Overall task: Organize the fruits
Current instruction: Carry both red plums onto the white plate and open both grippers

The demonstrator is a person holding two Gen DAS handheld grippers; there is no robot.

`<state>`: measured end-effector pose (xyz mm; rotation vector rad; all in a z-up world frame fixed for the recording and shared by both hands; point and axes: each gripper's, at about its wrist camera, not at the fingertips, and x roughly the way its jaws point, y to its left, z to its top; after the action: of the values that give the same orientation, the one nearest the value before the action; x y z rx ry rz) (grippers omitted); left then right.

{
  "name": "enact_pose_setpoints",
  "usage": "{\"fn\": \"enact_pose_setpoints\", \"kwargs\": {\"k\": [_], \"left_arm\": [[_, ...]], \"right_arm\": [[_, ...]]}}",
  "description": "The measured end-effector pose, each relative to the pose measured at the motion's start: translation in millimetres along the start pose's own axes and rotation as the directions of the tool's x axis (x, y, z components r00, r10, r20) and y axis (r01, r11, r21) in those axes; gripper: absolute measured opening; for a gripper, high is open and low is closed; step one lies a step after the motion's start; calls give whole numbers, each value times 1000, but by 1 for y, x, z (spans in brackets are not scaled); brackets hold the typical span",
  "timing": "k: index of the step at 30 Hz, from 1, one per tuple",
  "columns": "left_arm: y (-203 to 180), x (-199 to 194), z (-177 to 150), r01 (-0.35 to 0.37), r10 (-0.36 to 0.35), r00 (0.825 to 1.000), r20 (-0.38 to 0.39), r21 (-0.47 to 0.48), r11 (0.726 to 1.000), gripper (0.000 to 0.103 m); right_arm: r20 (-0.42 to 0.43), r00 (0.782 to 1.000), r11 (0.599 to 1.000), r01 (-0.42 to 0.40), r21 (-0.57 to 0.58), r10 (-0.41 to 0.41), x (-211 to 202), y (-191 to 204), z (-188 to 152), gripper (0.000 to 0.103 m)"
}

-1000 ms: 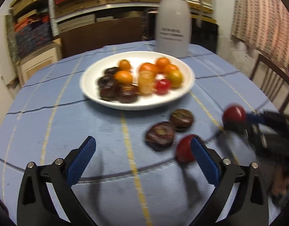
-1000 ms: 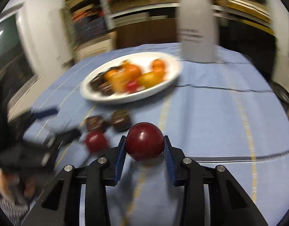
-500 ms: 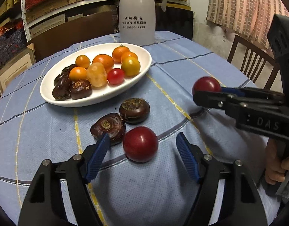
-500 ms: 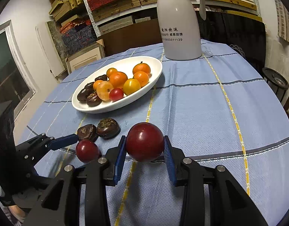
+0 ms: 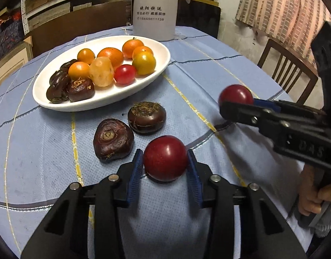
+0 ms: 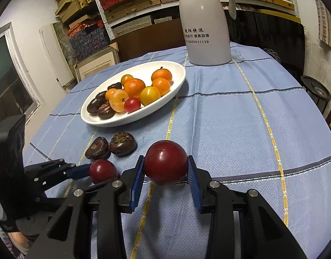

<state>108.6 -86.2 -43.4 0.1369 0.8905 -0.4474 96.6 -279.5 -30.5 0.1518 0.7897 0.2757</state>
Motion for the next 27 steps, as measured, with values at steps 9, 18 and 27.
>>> {"fn": "enact_pose_setpoints", "kwargs": {"k": [9,18,27], "left_arm": [[-1,-11,-2,-6,6,999,36,9,1000,37],[60,-65,41,-107,124,980,157,-112,988,37],[131,-39,121,-153,195,966,168,-238,959,37]], "right_arm": [[-15,1000,1000,-5,12,5,5,-3,-1,39],[10,998,998,-66,-4,66,-14,9,39,39],[71,994,995,-84,-51,88,30,51,134,39]]}}
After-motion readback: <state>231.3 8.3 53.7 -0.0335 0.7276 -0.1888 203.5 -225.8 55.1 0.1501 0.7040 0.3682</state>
